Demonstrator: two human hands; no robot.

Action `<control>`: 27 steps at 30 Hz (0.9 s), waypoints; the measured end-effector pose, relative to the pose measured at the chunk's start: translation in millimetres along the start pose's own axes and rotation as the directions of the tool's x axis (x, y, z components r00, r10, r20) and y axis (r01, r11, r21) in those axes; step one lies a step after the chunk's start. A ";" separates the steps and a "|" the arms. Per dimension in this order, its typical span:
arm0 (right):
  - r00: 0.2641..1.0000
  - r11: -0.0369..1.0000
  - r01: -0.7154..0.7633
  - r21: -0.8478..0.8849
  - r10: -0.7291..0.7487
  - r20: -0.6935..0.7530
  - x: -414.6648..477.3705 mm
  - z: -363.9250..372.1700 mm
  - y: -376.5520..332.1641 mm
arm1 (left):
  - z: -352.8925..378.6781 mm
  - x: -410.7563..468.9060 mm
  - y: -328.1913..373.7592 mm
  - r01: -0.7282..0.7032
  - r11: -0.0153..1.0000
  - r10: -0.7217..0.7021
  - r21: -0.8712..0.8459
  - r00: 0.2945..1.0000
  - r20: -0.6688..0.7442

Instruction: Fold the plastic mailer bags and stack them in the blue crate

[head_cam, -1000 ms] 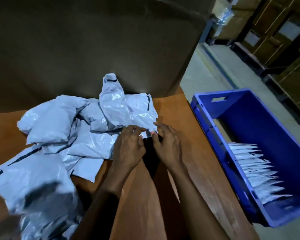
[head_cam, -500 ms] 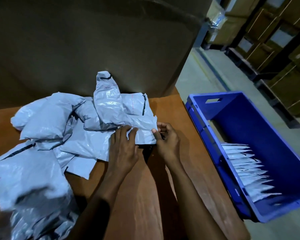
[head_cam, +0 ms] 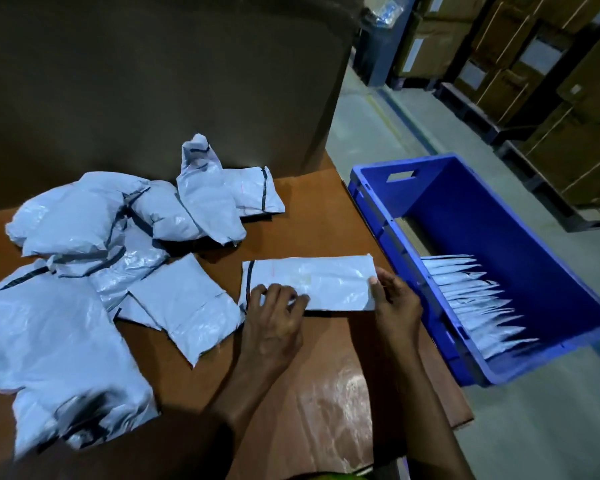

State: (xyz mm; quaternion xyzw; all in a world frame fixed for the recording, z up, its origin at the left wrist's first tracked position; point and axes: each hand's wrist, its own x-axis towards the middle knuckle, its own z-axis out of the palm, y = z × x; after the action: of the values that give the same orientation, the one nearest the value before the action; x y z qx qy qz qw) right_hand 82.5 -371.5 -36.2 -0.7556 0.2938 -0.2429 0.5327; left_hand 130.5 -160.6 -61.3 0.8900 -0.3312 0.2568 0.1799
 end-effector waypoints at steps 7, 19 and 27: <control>0.873 0.779 0.473 -0.411 -0.478 0.100 -13.5 5.6 -2.2 | -4.3 14.7 17.5 0.160 0.975 -0.155 -0.155 0.987 0.045; 0.823 0.624 0.557 -0.548 -0.327 0.464 -25.9 20.3 8.7 | 25.8 -7.5 3.0 0.126 0.992 -0.119 0.001 0.933 0.339; 0.811 0.571 0.563 -0.598 -0.241 0.533 -7.6 37.8 14.6 | 36.0 13.4 -11.4 0.119 0.988 -0.150 0.104 0.911 0.385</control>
State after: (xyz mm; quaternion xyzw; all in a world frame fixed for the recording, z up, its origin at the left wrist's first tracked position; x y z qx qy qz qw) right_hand 100.1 -344.9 -62.4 -0.9827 0.0679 -0.0641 0.1598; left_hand 159.1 -176.7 -84.2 0.9503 -0.2881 0.0737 0.0925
